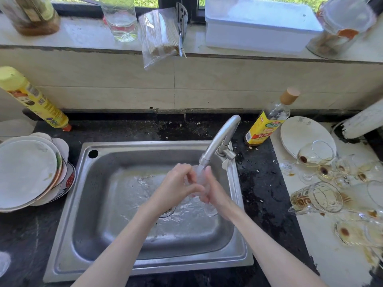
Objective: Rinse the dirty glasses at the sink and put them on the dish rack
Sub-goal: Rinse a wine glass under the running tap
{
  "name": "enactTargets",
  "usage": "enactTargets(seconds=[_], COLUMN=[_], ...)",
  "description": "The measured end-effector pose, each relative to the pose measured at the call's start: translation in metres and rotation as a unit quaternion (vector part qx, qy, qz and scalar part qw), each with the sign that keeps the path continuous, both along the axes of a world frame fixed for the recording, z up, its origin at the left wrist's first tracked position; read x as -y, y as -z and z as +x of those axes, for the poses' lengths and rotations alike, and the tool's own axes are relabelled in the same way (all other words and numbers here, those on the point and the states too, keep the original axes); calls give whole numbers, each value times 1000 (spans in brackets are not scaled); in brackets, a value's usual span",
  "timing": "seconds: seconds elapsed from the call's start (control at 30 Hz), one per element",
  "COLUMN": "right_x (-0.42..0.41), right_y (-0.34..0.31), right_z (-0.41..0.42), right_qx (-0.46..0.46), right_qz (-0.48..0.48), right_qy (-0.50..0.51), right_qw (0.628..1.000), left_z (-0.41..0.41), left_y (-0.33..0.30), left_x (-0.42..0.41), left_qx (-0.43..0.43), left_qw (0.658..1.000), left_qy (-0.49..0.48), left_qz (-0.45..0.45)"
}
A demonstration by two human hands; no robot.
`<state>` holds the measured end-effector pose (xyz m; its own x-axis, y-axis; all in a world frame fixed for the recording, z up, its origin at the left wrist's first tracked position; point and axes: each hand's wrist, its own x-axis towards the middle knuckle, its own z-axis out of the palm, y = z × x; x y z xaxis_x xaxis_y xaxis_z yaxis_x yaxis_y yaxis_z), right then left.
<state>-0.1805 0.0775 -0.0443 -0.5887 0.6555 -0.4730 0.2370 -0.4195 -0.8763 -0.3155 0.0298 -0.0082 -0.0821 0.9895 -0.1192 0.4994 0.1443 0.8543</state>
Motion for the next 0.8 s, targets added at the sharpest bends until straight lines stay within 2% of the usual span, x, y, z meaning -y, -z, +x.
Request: enactTargets(seconds=[0.1, 0.23, 0.37, 0.53, 0.67, 0.73, 0.8], right_x=[1, 0, 1, 3, -8, -22, -38], right_y=[-2, -3, -2, -3, -3, 2, 11], right_z=[-3, -1, 1, 4, 10, 14, 20], right_qx=[-46, -90, -81, -73, -6, 22, 5], right_qz=[-65, -141, -164, -143, -151, -182, -251], right_qy=[32, 73, 75, 65, 70, 130, 243], right_qw=[996, 983, 980, 985, 986, 974, 937], left_z=[4, 1, 4, 7, 12, 12, 11], left_y=[5, 11, 14, 16, 16, 17, 16], left_x=[2, 11, 15, 13, 12, 12, 11], left_qx=[20, 94, 125, 118, 158, 193, 237], left_qw=[998, 995, 989, 989, 980, 972, 958], left_qy=[-1, -7, -33, -34, -88, -112, -140], left_qz=[52, -19, -68, -85, -80, -78, -83])
